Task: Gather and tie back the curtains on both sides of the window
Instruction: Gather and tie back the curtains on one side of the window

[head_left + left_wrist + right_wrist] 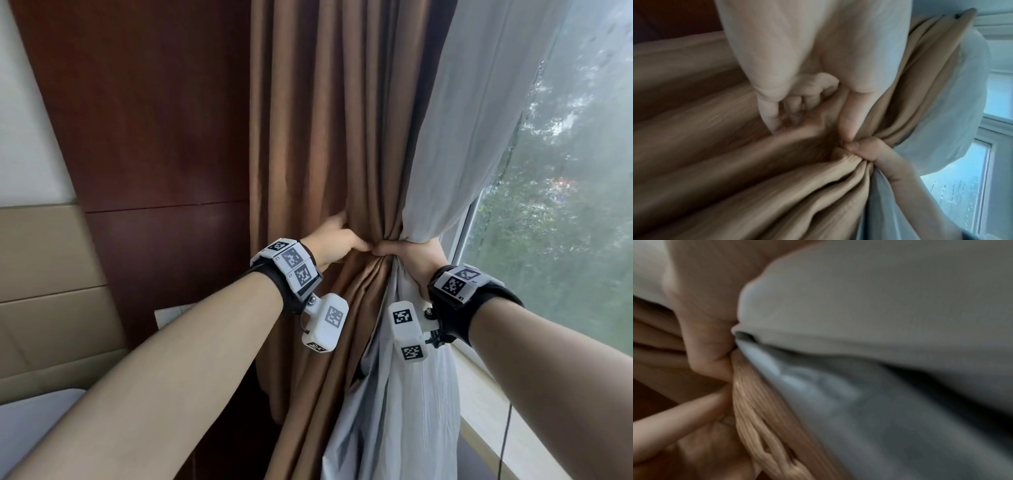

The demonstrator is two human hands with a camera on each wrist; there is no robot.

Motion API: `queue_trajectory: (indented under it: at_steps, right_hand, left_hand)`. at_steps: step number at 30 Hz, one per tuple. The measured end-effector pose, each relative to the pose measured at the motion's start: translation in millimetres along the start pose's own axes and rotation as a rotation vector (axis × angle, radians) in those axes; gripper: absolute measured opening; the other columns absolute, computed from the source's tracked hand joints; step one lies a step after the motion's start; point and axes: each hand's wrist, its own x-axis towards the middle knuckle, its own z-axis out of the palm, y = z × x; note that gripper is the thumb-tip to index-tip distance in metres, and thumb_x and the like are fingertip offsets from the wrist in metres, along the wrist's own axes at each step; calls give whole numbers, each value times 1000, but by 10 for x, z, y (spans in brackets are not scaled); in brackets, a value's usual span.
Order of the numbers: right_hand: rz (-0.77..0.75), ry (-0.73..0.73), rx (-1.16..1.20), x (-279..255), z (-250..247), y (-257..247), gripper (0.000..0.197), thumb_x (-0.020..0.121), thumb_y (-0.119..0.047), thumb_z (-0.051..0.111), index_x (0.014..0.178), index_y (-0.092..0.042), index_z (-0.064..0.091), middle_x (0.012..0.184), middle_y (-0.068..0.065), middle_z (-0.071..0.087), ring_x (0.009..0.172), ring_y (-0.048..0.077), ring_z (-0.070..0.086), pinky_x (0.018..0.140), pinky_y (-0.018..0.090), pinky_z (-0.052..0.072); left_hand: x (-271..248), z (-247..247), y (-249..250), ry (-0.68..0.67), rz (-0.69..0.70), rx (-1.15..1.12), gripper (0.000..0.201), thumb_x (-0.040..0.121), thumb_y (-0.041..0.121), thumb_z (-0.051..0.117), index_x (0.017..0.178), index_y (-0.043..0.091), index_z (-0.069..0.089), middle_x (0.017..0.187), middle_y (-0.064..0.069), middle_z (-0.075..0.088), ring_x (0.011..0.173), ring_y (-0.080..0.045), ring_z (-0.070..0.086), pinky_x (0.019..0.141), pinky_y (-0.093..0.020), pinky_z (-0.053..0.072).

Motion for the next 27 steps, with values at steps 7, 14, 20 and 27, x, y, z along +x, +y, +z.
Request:
queue_trajectory:
  at_steps: [7, 14, 20, 27]
  right_hand:
    - [25, -4, -2, 62, 56, 56, 76, 32, -33, 81, 104, -8, 77, 105, 12, 80, 103, 36, 75, 97, 55, 59]
    - [23, -72, -13, 66, 54, 53, 64, 40, -21, 86, 103, -9, 80, 101, 6, 82, 98, 28, 78, 96, 50, 61]
    - [78, -34, 56, 64, 45, 58, 58, 48, -9, 89, 105, -8, 78, 99, 7, 82, 93, 29, 79, 94, 51, 62]
    - [42, -95, 69, 83, 47, 72, 65, 46, -10, 88, 110, -9, 78, 108, 5, 81, 104, 26, 77, 102, 48, 58]
  left_hand:
    - [-98, 37, -48, -76, -13, -13, 48, 84, -14, 67, 126, 8, 64, 114, -16, 73, 99, -26, 64, 84, -35, 51]
    - [-137, 29, -61, -85, -61, -37, 97, 48, -2, 77, 141, -4, 53, 126, -17, 65, 103, -23, 66, 76, -32, 57]
    - [-46, -124, 78, 137, 50, 25, 33, 76, -6, 77, 108, -5, 69, 97, -13, 72, 87, -22, 71, 65, -31, 62]
    - [-47, -21, 2, 121, -26, -87, 61, 52, 12, 85, 109, 14, 63, 111, -6, 77, 108, -24, 72, 104, -46, 54]
